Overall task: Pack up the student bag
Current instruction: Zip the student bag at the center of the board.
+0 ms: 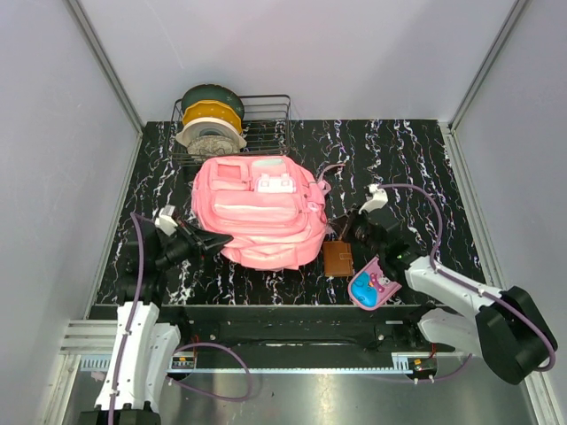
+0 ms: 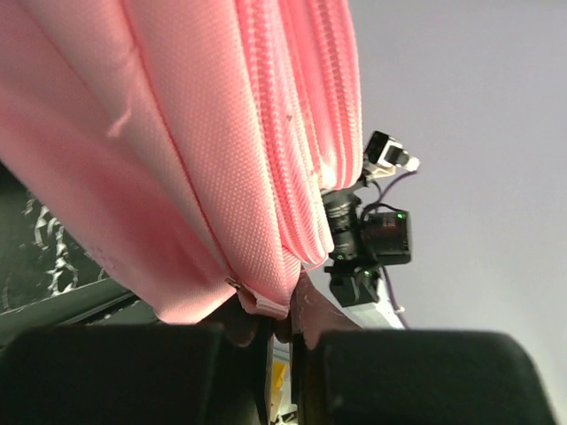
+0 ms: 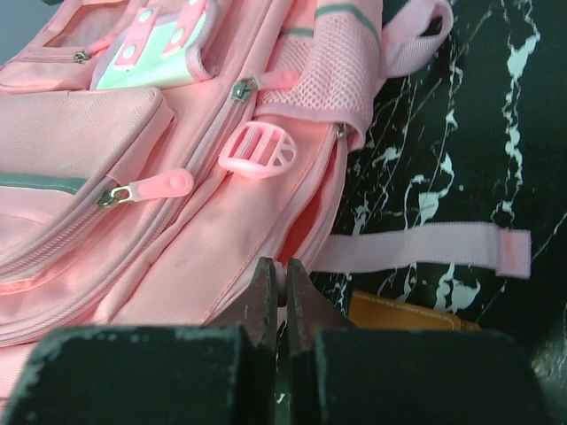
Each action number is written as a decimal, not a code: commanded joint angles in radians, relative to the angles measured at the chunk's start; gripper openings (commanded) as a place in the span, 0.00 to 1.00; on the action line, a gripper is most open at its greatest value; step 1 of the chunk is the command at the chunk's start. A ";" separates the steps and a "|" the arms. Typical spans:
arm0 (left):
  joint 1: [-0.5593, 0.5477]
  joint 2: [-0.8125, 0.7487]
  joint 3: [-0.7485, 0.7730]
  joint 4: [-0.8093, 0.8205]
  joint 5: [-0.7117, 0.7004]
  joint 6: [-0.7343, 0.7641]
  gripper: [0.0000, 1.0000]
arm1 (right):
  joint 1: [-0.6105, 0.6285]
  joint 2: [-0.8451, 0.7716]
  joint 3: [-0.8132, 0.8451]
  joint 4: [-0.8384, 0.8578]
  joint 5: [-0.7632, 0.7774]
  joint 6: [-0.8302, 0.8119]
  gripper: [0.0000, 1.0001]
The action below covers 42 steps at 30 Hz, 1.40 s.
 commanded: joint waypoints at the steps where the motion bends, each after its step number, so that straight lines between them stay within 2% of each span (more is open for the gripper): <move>1: 0.058 -0.008 0.075 0.371 0.240 -0.122 0.00 | -0.028 0.062 0.006 0.114 0.033 -0.125 0.00; 4: 0.093 -0.005 0.119 0.409 0.368 -0.139 0.00 | -0.044 0.140 0.033 0.144 0.009 -0.127 0.00; 6: 0.130 -0.013 0.160 0.258 0.417 -0.043 0.00 | -0.054 0.181 0.045 0.179 -0.005 -0.110 0.00; 11: 0.184 -0.050 0.184 0.108 0.536 0.025 0.00 | -0.076 0.275 0.053 0.308 0.015 -0.066 0.00; 19: 0.212 -0.119 0.132 0.096 0.586 0.013 0.00 | -0.136 0.415 0.119 0.394 -0.053 -0.037 0.00; 22: 0.212 -0.108 0.133 0.135 0.592 0.007 0.03 | -0.145 0.391 0.127 0.355 -0.089 -0.026 0.00; 23: 0.212 -0.103 0.135 0.143 0.592 0.012 0.08 | -0.145 0.364 0.125 0.333 -0.093 -0.036 0.00; 24: 0.212 -0.088 0.151 0.129 0.590 0.037 0.39 | -0.145 0.311 0.122 0.298 -0.100 -0.046 0.00; 26: 0.212 -0.065 0.182 0.019 0.570 0.147 0.72 | -0.146 0.253 0.102 0.257 -0.112 -0.070 0.00; 27: 0.212 -0.063 0.187 0.034 0.551 0.127 0.99 | -0.145 0.198 0.096 0.218 -0.122 -0.078 0.00; 28: 0.212 -0.063 0.179 0.149 0.537 0.086 0.99 | -0.145 0.177 0.092 0.198 -0.131 -0.082 0.00; 29: 0.212 -0.059 0.178 0.168 0.520 0.056 0.99 | -0.143 0.162 0.093 0.171 -0.155 -0.087 0.00; 30: 0.212 -0.042 0.191 0.163 0.500 0.079 0.99 | -0.142 0.140 0.093 0.134 -0.166 -0.090 0.00; 31: 0.212 -0.025 0.208 0.088 0.444 0.116 0.99 | -0.134 0.133 0.084 0.122 -0.172 -0.095 0.00; 33: 0.212 0.027 0.309 -0.082 0.339 0.319 0.99 | -0.107 0.126 0.073 0.112 -0.171 -0.075 0.01; 34: 0.212 0.041 0.352 -0.227 0.216 0.393 0.99 | -0.096 0.133 0.076 0.108 -0.171 -0.057 0.01; 35: 0.200 0.053 0.396 -0.303 0.142 0.544 0.99 | -0.082 0.142 0.087 0.092 -0.137 -0.052 0.02; 36: 0.189 0.108 0.529 -0.410 0.044 0.641 0.99 | -0.044 0.165 0.102 0.012 -0.090 -0.043 0.02; 37: 0.178 0.151 0.605 -0.654 -0.199 0.732 0.99 | -0.034 0.174 0.123 -0.030 -0.058 -0.021 0.02; 38: 0.170 0.230 0.715 -0.746 -0.314 0.868 0.99 | -0.031 0.177 0.118 -0.046 0.008 0.005 0.02; 39: 0.157 0.255 0.748 -0.805 -0.515 0.899 0.99 | -0.031 0.179 0.107 -0.062 0.050 0.040 0.07; 40: 0.135 0.269 0.772 -0.849 -0.567 0.913 0.99 | -0.031 0.180 0.081 -0.058 0.071 0.075 0.10; 42: 0.120 0.285 0.808 -0.839 -0.573 0.929 0.99 | -0.031 0.198 0.079 -0.038 0.056 0.065 0.13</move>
